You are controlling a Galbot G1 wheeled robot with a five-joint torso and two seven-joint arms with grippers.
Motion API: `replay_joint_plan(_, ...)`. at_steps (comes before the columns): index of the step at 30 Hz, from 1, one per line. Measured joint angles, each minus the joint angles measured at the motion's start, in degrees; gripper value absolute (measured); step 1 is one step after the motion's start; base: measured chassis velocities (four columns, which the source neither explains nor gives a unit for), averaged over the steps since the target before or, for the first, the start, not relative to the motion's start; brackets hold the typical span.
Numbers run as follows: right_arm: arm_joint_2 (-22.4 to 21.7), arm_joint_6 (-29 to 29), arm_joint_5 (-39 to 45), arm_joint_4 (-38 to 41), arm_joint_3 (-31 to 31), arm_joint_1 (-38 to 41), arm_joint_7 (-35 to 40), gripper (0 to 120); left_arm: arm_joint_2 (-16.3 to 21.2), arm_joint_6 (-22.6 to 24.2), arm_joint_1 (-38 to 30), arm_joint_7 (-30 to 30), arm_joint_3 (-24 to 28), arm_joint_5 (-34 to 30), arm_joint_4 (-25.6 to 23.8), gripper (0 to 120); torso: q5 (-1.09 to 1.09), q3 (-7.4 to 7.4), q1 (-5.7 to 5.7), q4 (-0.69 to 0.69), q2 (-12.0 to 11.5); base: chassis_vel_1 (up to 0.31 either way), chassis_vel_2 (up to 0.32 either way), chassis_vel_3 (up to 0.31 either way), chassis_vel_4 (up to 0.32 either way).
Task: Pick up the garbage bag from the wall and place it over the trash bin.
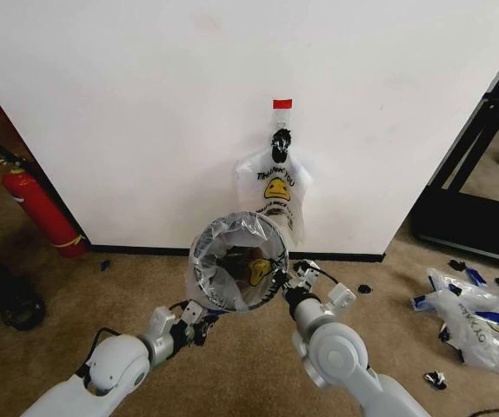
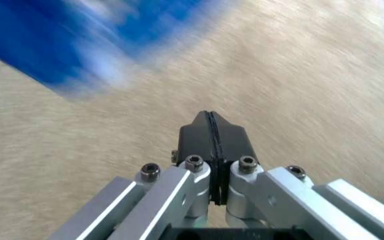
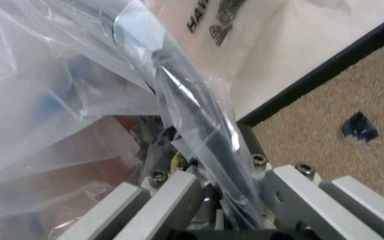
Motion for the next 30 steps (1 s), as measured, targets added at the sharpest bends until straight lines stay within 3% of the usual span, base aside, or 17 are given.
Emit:
replay_joint_plan(3,0.32,0.30,-0.57,-1.51,0.05,0.22,-0.80,0,0.24,-3.09,2.16,6.30,-1.54,5.54,-1.00,3,0.00,0.00,0.00,0.01,0.00,0.000,0.000,0.000,0.000)
replay_joint_plan(7,0.18,0.41,-2.00,-2.46,-0.23,0.08,-1.56,0,0.36,-4.22,2.71,6.31,-3.16,8.40,-1.49,11,0.00,0.00,0.00,0.00,0.00,0.000,0.000,0.000,0.000)
replay_joint_plan(8,-0.56,0.91,-4.74,-3.59,-0.73,-0.38,-3.28,0,0.67,-4.29,2.77,3.35,-5.32,10.65,-1.41,21,0.00,0.00,0.00,0.00,0.00,0.000,0.000,0.000,0.000)
replay_joint_plan(11,-1.91,1.62,-8.14,-4.79,-0.93,-1.29,-7.43,0,1.25,-3.98,2.22,-4.19,-6.98,11.08,-0.07,32,0.00,0.00,0.00,0.00,0.00,0.000,0.000,0.000,0.000)
replay_joint_plan(12,-1.91,1.62,-8.14,-4.79,-0.93,-1.29,-7.43,0,1.25,-3.98,2.22,-4.19,-6.98,11.08,-0.07,32,0.00,0.00,0.00,0.00,0.00,0.000,0.000,0.000,0.000)
replay_joint_plan(15,-3.33,2.17,-11.06,-5.92,-0.96,-2.26,-12.56,0,1.55,-4.33,1.61,-14.71,-7.61,11.22,2.20,45,0.00,0.00,0.00,-0.01,0.00,0.000,0.000,0.000,0.000)
replay_joint_plan(18,-3.10,-3.92,-5.24,-3.95,-0.05,-1.83,-6.45,0,1.24,-4.48,1.19,-23.13,-6.76,10.68,4.20,59,0.00,0.00,0.00,-0.01,0.00,0.000,0.000,0.000,0.000)
replay_joint_plan(19,-3.10,-3.92,-5.24,-3.95,-0.05,-1.83,-6.45,0,1.24,-4.48,1.19,-23.13,-6.76,10.68,4.20,59,0.00,0.00,0.00,-0.01,0.00,0.000,0.000,0.000,0.000)
replay_joint_plan(25,-0.73,-16.45,7.74,-2.48,4.16,0.86,6.92,0,-0.38,-4.91,2.68,-25.16,-6.73,13.38,6.87,84,-0.01,0.00,0.00,0.00,0.00,0.000,0.000,0.000,0.000)
replay_joint_plan(30,1.40,-18.52,8.80,-4.81,4.95,2.69,12.38,0,-1.34,-5.26,3.15,-25.23,-6.61,14.23,7.57,97,0.01,0.00,0.00,0.01,0.00,0.000,0.000,0.000,0.000)
